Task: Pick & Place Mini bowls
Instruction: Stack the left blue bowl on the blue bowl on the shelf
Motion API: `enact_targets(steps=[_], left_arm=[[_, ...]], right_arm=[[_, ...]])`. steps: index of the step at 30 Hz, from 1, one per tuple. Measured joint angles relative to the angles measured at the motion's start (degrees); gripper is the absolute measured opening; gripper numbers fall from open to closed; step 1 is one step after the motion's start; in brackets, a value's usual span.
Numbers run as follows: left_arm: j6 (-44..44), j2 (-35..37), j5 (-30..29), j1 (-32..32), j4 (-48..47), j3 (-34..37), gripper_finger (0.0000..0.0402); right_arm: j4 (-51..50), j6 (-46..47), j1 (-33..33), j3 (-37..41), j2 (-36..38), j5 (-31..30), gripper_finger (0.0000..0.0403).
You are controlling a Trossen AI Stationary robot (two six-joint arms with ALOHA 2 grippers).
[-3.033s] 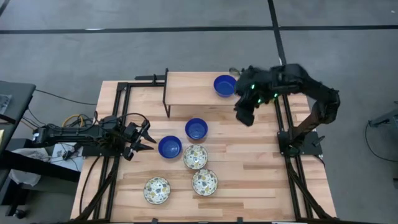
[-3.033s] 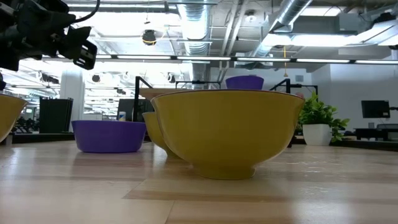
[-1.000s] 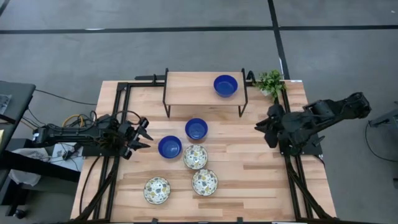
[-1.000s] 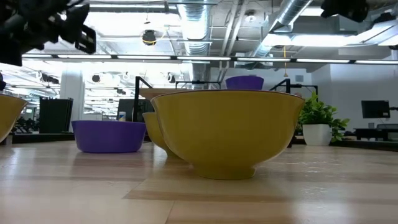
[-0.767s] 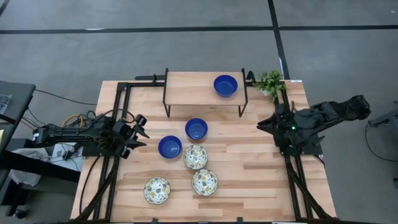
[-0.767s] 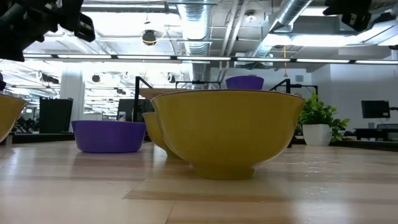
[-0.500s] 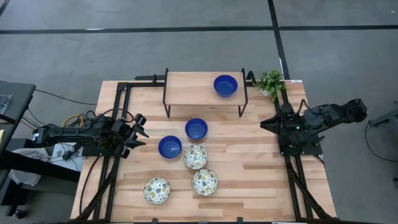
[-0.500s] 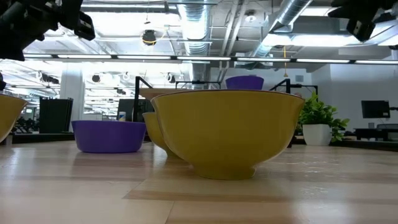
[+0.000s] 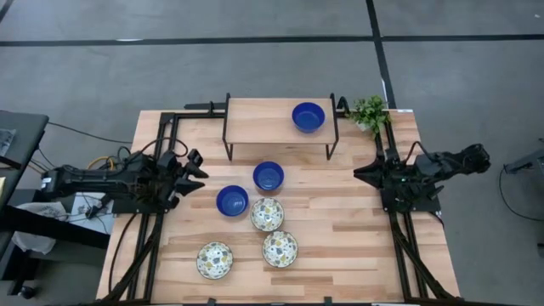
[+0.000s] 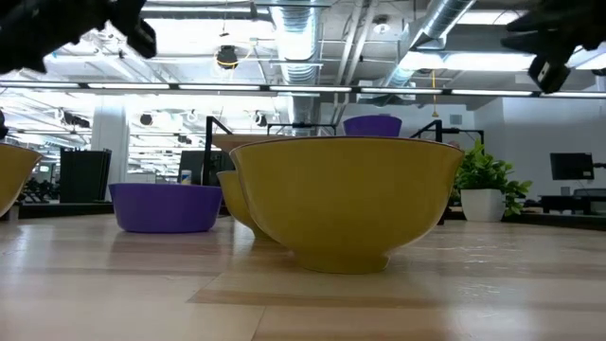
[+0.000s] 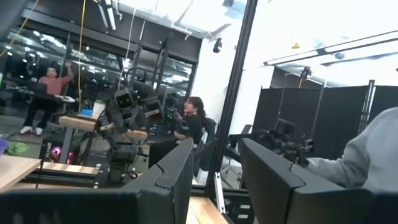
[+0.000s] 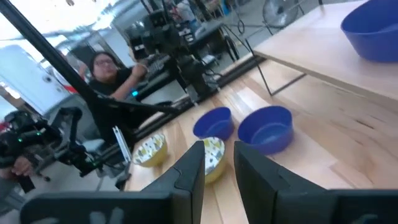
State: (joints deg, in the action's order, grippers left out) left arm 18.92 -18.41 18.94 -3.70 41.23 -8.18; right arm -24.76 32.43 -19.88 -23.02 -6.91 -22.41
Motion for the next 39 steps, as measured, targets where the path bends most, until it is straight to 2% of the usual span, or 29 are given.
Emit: enact_targets(steps=[4, 10, 16, 25, 33, 36, 39], left_arm=[[0.04, -7.11, 1.21, 0.00, -0.28, -5.39, 0.0131], [3.09, -17.13, 6.22, 0.02, -1.47, -13.46, 0.0131], [6.65, -24.36, 11.25, 0.02, -9.02, -21.80, 0.0131], [12.38, -30.65, 17.04, 0.00, -22.46, -32.64, 0.0131], [21.78, -36.71, 26.69, 0.02, -33.40, -35.70, 0.0131], [22.55, -39.12, 31.24, 0.02, -38.04, -35.64, 0.0131], [22.29, -41.15, 34.64, 0.02, -38.38, -35.13, 0.0131]], right_arm=[[1.68, -0.56, 0.00, 2.90, 3.23, 0.03, 0.0075], [3.49, -1.58, 0.02, 5.98, 6.72, 0.09, 0.0075], [4.16, -1.54, 0.02, 7.96, 6.74, 0.19, 0.0075], [5.02, -0.99, 0.02, 9.37, 6.77, 0.06, 0.0075], [4.80, -0.99, 0.02, 9.37, 6.77, -0.05, 0.0075], [4.42, -0.99, 0.02, 9.37, 6.77, -0.11, 0.0075], [4.26, -0.99, 0.02, 9.37, 6.77, -0.13, 0.0075]])
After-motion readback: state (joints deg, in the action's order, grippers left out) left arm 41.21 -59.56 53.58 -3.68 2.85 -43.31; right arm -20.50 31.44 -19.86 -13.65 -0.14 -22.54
